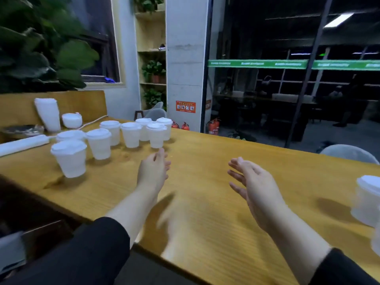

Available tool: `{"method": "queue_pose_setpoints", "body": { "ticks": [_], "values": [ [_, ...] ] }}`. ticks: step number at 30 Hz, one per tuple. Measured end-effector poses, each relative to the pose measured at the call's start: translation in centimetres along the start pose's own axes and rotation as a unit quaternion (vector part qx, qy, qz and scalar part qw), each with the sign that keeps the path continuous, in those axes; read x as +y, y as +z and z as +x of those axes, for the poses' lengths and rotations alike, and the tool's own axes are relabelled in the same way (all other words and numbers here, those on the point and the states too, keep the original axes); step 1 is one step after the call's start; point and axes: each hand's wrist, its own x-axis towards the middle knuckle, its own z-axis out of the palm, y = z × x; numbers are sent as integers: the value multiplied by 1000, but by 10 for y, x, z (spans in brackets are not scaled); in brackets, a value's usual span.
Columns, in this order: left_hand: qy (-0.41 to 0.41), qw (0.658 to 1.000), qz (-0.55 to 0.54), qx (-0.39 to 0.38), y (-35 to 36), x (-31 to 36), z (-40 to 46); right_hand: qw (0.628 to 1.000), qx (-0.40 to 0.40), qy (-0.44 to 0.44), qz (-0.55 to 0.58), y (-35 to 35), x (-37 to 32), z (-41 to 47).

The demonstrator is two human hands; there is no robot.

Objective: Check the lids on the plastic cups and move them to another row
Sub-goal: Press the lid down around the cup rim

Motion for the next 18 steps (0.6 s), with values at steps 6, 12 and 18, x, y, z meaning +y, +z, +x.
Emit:
{"method": "queue_pose_setpoints", "body": {
  "ticks": [6, 12, 18],
  "values": [
    [88, 974, 89, 190, -82, -13, 57, 995, -102, 20, 3, 126, 36, 61],
    [228, 901, 107, 353, -150, -30, 65, 976, -219, 2, -14, 252, 84, 82],
    [109, 906, -6, 410, -199, -46, 107, 955, -287, -55, -54, 339, 104, 80]
  ]
}}
